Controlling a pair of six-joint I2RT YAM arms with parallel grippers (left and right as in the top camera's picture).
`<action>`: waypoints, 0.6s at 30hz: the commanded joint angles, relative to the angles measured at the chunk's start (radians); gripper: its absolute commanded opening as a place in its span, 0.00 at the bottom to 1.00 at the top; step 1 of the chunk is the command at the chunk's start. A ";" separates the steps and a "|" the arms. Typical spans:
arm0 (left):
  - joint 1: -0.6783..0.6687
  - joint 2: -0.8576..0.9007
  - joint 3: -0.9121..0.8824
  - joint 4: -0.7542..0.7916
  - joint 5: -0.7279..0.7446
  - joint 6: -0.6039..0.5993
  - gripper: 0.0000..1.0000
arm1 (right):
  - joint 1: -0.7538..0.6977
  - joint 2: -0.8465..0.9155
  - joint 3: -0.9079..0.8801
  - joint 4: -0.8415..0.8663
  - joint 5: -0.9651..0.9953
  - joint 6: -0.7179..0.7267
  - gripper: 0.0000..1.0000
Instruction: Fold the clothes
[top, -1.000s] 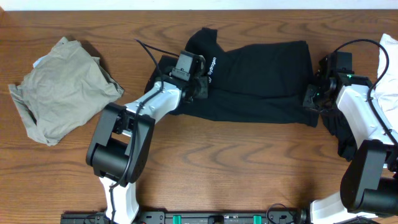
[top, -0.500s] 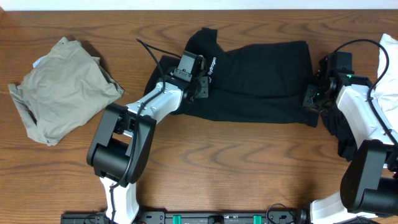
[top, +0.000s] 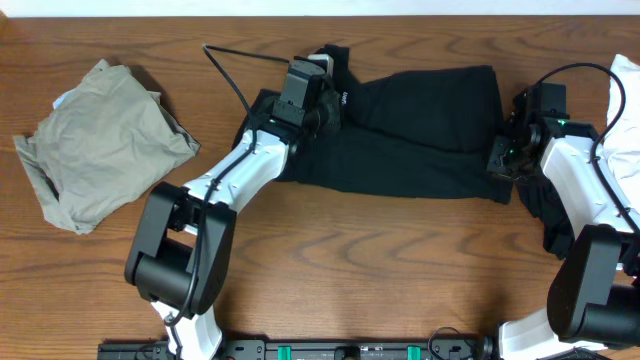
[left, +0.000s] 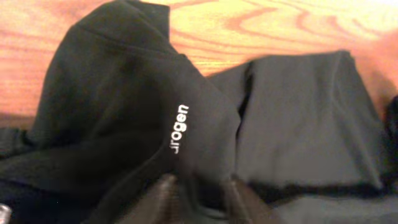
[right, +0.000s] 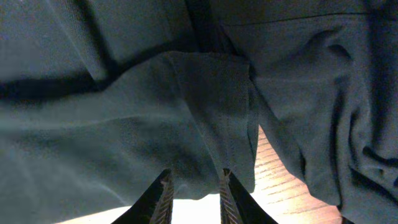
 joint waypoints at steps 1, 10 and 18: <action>0.004 0.012 0.010 -0.045 -0.010 0.001 0.42 | 0.003 0.002 0.000 0.003 0.000 -0.006 0.24; 0.023 0.011 0.010 -0.335 -0.082 0.072 0.50 | 0.003 0.001 0.000 0.001 0.000 -0.006 0.24; 0.084 0.021 -0.013 -0.356 -0.162 0.068 0.48 | 0.003 0.002 0.000 -0.003 0.000 -0.006 0.24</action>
